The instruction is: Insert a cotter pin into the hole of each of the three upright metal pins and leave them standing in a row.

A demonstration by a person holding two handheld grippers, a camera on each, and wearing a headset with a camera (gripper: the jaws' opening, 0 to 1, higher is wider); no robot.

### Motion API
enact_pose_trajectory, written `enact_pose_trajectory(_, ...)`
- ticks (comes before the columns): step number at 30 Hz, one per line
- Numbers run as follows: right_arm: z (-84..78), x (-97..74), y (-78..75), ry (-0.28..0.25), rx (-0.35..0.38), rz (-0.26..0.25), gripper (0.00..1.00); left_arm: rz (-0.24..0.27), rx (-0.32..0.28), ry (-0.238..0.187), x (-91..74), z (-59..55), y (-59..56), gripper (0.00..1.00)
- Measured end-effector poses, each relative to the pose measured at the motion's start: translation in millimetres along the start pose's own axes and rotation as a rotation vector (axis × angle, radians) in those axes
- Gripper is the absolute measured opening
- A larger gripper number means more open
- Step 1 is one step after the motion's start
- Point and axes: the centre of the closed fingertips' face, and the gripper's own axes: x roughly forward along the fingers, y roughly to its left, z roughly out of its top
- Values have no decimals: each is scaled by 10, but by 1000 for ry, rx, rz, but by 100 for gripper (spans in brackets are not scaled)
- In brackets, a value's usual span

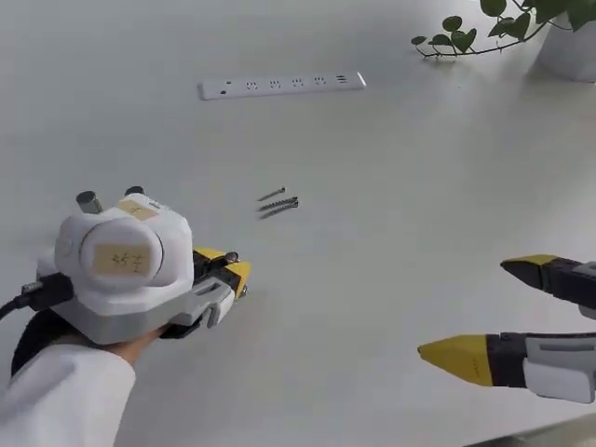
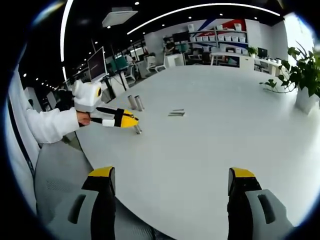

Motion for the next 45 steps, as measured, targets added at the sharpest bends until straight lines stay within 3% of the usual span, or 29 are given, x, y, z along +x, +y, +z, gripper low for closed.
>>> enact_pose_trajectory(3,-10,-3,5,3,2,0,91,5,20,5,7,-27,-18,7)
enact_pose_trajectory(5,-20,-4,12,5,4,1,91,23,-4,6,11,-40,5,7)
enact_pose_trajectory(13,-40,-19,18,5,7,3,92,58,19,-32,8,-33,26,7)
enact_pose_trajectory(16,-37,-21,17,2,9,4,92,39,28,-49,3,-26,-14,8)
enact_pose_trajectory(19,-34,-23,17,1,7,5,92,40,24,-64,-19,6,-16,20)
enact_pose_trajectory(21,-31,-24,19,-2,9,7,92,31,27,-69,-52,40,-27,38)
enact_pose_trajectory(23,-32,-23,23,-2,6,10,92,-19,-10,-99,-88,97,-86,50)
enact_pose_trajectory(26,-29,-16,27,-2,4,15,92,-98,-8,-135,-169,145,-158,56)
enact_pose_trajectory(28,-23,-10,31,-3,2,18,92,-156,-65,-165,-258,185,-223,61)
enact_pose_trajectory(30,-14,-4,37,-3,-3,23,92,-200,-65,-168,-353,179,-260,70)
enact_pose_trajectory(32,-1,2,46,-5,-7,29,92,-212,-45,-163,-424,142,-264,78)
enact_pose_trajectory(34,8,14,53,-2,-13,36,92,-238,-54,-137,-487,79,-302,82)
enact_pose_trajectory(37,23,30,53,2,-20,44,92,-258,-55,-120,-588,19,-376,97)
enact_pose_trajectory(40,55,37,41,-3,-24,49,91,-273,-41,-98,-696,-25,-445,99)
enact_pose_trajectory(41,65,38,40,-4,-25,52,91,-311,-97,-93,-738,-29,-524,99)
enact_pose_trajectory(42,75,41,39,-5,-28,54,91,-348,-132,-132,-780,22,-593,99)
enact_pose_trajectory(43,87,46,38,-3,-33,59,91,-360,-128,-140,-812,29,-622,99)
enact_pose_trajectory(45,110,59,35,-1,-45,65,91,-356,-97,-115,-857,-24,-639,99)
